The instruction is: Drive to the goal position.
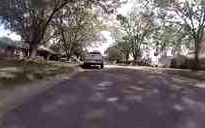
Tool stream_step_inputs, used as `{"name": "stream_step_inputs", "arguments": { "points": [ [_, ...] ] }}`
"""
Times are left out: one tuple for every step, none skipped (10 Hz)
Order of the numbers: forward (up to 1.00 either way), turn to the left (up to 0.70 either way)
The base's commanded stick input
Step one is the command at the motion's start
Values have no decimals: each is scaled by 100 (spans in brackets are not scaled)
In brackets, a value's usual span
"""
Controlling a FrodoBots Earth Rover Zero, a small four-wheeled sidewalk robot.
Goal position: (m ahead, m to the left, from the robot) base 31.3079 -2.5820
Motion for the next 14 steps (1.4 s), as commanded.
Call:
{"name": "stream_step_inputs", "arguments": {
  "points": [
    [100, 0],
    [100, 0],
    [100, 0],
    [100, 0],
    [100, 0],
    [100, 0],
    [100, 0],
    [100, 0],
    [100, 0],
    [100, 0],
    [100, 0],
    [100, 0],
    [100, 0],
    [100, 0]
  ]
}}
